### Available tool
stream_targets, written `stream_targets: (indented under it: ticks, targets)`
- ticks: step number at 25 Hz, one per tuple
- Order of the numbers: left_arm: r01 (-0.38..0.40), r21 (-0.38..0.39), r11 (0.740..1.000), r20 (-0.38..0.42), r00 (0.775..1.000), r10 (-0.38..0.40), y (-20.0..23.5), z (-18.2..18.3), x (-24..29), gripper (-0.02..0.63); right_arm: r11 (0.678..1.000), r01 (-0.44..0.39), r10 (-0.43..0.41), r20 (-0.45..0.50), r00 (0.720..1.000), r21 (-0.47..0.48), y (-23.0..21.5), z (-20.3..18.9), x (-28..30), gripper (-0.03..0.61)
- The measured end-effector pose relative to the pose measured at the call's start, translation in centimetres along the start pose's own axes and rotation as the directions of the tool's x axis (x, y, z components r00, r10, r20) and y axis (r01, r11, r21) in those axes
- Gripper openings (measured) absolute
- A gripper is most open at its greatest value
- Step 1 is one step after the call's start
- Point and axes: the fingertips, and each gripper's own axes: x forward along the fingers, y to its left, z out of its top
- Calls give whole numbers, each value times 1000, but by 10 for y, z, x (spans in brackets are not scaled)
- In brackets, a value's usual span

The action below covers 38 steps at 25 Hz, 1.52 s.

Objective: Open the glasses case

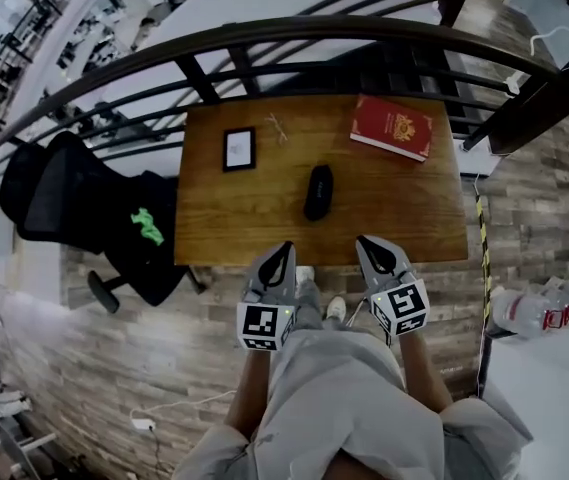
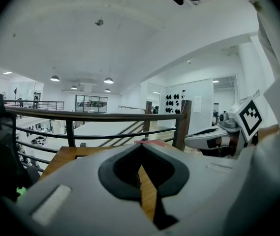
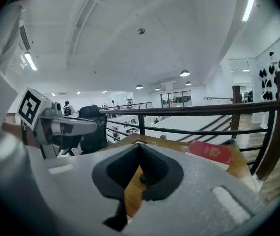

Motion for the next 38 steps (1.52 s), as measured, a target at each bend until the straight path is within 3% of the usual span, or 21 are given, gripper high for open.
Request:
stream_targets:
  ticks: [16,27,38]
  targets:
    - [148,-7,989,4,989,-148,82,18,98,12,992,127,-125,-94,988,18,-37,12,97,3]
    - [231,-83,969,-124,963,-240,100,-51,132,12,984,176,-165,-257,952,22,-44,-33,134,3]
    - [251,-72,965,-229,938,-261,87,-116,146,15,997,70,-78,-420,904,-36,-53,-96,158,3]
